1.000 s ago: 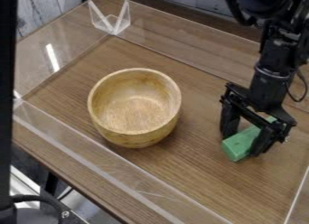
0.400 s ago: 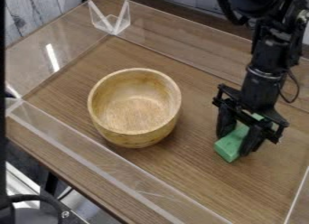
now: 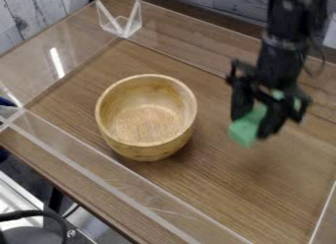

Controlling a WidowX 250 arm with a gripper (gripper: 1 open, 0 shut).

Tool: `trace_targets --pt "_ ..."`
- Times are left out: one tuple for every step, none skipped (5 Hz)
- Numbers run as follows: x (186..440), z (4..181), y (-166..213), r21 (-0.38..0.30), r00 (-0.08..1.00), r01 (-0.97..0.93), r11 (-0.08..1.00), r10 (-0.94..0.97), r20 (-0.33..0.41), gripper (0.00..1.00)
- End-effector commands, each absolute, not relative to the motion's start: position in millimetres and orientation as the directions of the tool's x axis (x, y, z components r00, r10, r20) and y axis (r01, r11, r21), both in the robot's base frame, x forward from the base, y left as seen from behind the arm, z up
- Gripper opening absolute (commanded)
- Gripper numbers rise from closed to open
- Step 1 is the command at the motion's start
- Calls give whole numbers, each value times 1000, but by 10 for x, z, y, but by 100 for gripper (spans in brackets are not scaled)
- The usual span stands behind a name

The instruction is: Put the green block in the brown bowl

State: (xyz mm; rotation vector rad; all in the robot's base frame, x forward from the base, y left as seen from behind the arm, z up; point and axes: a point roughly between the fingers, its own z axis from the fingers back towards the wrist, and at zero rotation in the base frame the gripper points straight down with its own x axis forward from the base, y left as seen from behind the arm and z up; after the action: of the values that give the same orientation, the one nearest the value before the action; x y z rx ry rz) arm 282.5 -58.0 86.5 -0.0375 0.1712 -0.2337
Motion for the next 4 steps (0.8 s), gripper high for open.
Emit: trace_targets --pt "2908 1292 -248 -35 982 171 985 -173 -71 0" --pt "2851 1386 163 -23 990 120 992 -122 -68 0" --pt "2748 1376 535 -13 993 90 996 -91 -76 0" --pt "2615 1318 853 -6 994 66 998 -66 -84 0"
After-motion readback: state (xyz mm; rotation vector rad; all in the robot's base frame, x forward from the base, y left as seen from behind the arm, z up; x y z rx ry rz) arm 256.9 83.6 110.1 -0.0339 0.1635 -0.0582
